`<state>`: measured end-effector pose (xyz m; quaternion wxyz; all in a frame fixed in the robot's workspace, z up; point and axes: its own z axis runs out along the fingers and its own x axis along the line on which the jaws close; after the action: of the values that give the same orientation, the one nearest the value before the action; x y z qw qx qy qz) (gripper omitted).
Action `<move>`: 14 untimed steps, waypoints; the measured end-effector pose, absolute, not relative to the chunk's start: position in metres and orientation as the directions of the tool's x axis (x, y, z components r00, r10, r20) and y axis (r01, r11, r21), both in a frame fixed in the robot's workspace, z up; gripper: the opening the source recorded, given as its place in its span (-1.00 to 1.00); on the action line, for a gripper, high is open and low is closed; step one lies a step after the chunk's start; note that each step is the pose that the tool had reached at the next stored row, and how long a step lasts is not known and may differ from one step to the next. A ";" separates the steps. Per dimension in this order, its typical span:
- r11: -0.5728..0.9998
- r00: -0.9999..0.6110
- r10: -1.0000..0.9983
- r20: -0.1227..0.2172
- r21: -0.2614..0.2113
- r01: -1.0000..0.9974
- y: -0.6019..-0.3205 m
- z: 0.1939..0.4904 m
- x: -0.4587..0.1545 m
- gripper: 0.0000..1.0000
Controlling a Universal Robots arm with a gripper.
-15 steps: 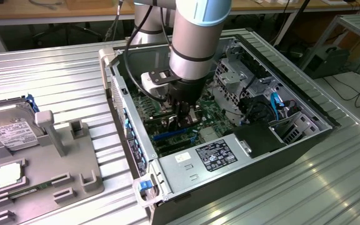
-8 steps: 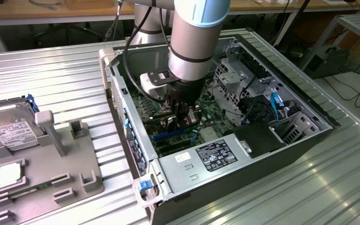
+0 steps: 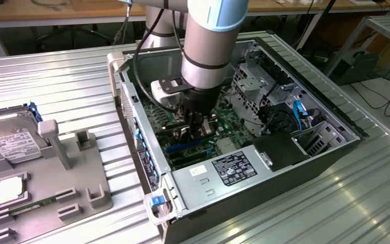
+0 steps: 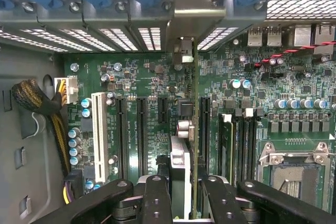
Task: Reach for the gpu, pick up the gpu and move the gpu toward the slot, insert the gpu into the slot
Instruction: 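Insert the gpu into the slot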
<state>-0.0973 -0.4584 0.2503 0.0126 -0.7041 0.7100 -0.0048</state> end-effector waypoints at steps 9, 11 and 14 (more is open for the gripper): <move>0.008 -0.008 -1.000 -0.011 -0.020 -1.000 -0.458 0.246 -0.097 -0.44; 0.008 -0.008 -1.000 -0.011 -0.020 -1.000 -0.458 0.246 -0.097 -0.44; 0.008 -0.008 -1.000 -0.011 -0.019 -1.000 -0.458 0.245 -0.097 -0.44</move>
<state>-0.0972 -0.4582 0.2448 0.0107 -0.7042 0.7099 -0.0031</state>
